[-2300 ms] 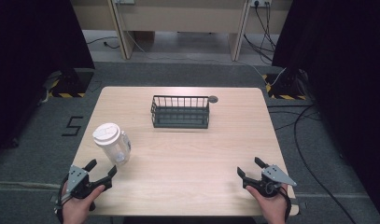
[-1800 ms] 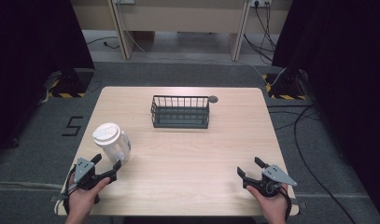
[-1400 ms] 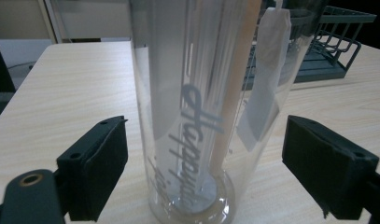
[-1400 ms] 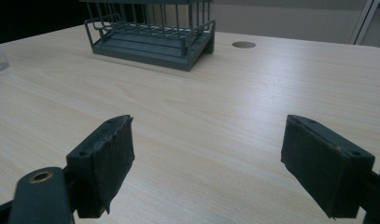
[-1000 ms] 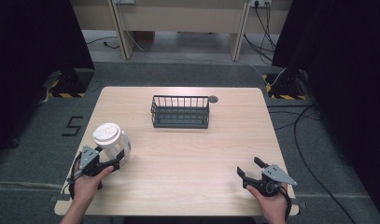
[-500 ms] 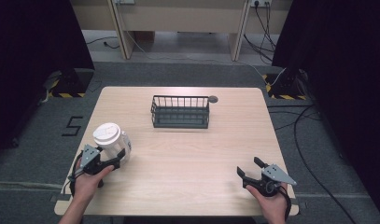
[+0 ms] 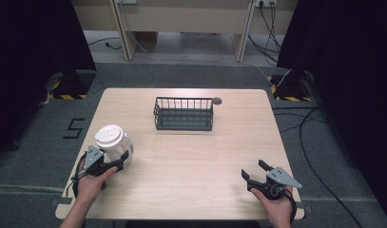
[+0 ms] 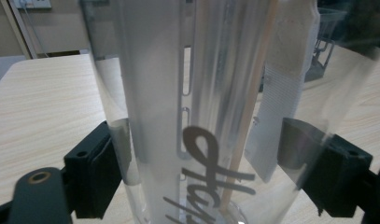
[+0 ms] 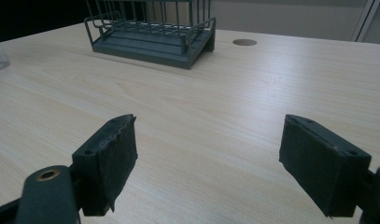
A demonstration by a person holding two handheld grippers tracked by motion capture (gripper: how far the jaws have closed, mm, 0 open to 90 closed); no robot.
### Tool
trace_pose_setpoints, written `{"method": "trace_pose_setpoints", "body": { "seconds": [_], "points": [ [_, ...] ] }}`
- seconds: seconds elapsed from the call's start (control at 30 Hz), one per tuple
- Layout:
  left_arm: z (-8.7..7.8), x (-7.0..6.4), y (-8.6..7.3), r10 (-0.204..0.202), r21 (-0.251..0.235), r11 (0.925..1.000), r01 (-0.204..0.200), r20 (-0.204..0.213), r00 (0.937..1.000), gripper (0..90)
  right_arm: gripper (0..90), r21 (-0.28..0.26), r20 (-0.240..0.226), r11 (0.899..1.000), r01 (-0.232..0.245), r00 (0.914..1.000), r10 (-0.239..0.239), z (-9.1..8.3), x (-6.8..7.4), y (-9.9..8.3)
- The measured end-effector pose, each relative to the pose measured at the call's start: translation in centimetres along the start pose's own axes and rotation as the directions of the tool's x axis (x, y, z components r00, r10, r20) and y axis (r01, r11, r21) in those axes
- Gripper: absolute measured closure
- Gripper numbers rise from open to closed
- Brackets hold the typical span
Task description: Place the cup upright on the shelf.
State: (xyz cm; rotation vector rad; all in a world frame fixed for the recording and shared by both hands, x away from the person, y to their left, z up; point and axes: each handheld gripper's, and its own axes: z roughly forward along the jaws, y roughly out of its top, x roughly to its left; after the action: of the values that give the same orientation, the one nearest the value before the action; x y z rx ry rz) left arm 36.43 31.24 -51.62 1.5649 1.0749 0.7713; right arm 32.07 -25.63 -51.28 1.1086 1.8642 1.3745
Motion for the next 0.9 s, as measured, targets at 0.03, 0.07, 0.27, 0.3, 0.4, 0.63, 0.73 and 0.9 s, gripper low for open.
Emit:
{"method": "trace_pose_setpoints", "body": {
  "seconds": [0.03,0.07,0.27,0.3,0.4,0.63,0.73,0.9],
  "points": [
    [0.0,0.0,0.0,0.0,0.0,1.0,0.0,0.0,1.0,16.9,19.8,0.001,0.001,1.0,-0.001,1.0,0.001,0.0,0.0,0.0],
    [0.0,0.0,0.0,0.0,-0.001,1.0,0.0,0.0,1.0,16.9,19.8,0.001,0.001,1.0,-0.001,1.0,0.001,0.0,0.0,0.0],
    [-0.1,-0.2,0.0,-0.002,-0.005,1.0,0.002,0.009,1.0,17.3,20.1,0.002,0.0,1.0,-0.001,1.0,0.001,0.0,0.0,0.0],
    [-0.1,-0.4,0.0,-0.003,-0.005,1.0,0.003,0.02,0.9998,17.3,20.2,0.004,0.0,1.0,-0.003,1.0,0.003,0.0,0.0,0.0],
    [-0.1,-0.7,0.4,0.007,-0.011,0.9999,-0.007,0.026,0.9996,17.3,20.3,0.002,0.0,1.0,-0.001,1.0,0.001,0.0,0.0,0.0],
    [0.2,-1.2,1.5,0.012,-0.028,0.9995,-0.011,0.039,0.9992,17.4,20.4,-0.001,-0.001,1.0,-0.002,1.0,0.002,0.0,0.0,0.0],
    [0.4,-1.5,1.8,0.015,-0.032,0.9994,-0.014,0.047,0.9988,17.4,20.4,-0.002,-0.002,1.0,-0.005,1.0,0.005,0.0,-0.1,0.0],
    [0.8,-1.9,2.4,0.023,-0.033,0.9992,-0.021,0.056,0.9982,17.5,20.5,-0.001,-0.002,1.0,-0.009,1.0,0.009,0.0,0.0,0.0]
  ]
}}
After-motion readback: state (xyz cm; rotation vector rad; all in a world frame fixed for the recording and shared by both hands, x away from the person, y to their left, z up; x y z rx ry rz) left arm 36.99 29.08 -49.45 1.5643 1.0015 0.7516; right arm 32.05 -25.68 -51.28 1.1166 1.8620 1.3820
